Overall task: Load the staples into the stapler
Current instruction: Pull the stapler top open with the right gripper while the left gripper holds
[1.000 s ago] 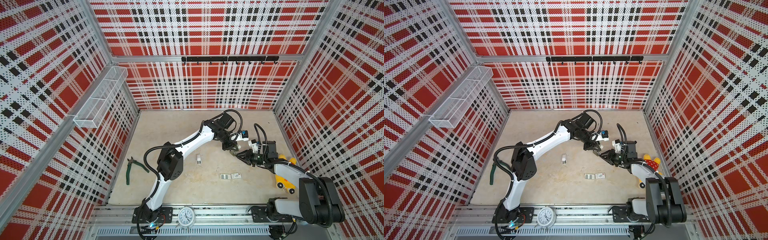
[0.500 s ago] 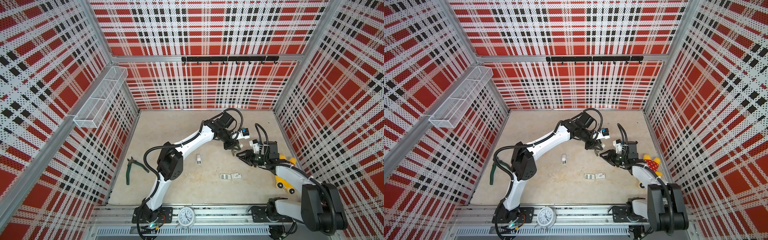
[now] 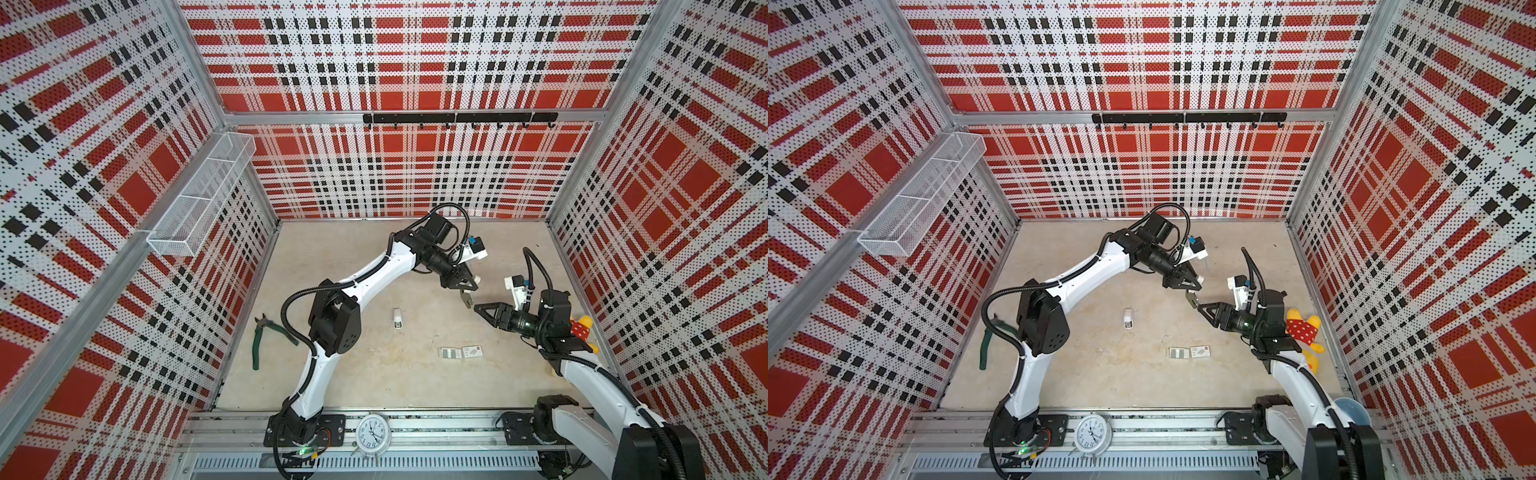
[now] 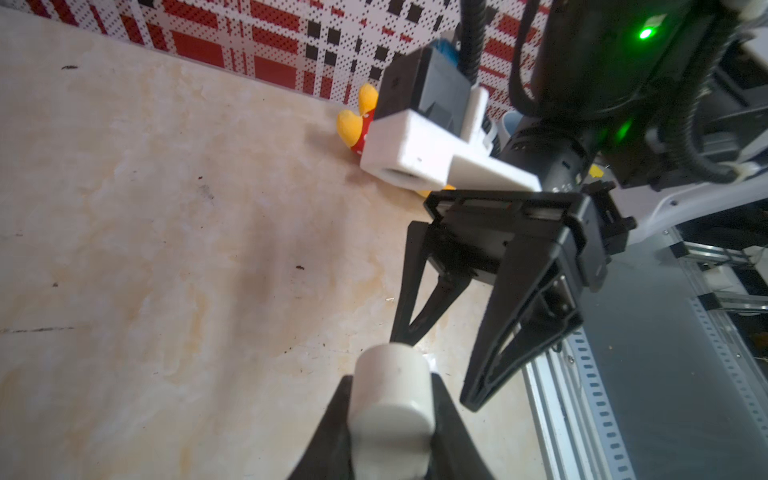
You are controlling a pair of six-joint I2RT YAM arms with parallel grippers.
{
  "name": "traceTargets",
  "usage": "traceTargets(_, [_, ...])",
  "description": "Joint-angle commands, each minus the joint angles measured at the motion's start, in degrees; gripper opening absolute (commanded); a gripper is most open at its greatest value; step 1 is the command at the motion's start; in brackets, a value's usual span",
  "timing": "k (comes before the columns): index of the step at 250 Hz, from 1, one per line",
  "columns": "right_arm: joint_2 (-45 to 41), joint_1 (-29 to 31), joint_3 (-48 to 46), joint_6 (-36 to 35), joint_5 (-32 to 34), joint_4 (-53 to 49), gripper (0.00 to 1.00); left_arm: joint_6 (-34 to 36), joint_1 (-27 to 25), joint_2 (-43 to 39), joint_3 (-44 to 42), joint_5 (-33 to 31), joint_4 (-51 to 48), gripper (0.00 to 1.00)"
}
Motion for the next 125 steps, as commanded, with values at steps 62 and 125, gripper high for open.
traceTargets(62, [-1.81,0.62,7.91,-7.95,-2.54,-5.32,0.57,-2.49,0.03,3.07,4.12,12.45,-3.08,0.17])
traceTargets(125, [2.18,2.25,8.69,-7.36,-3.46,-3.7,0.51,-2.73,0.16,4.45,6.22,15.03,-3.74,0.21])
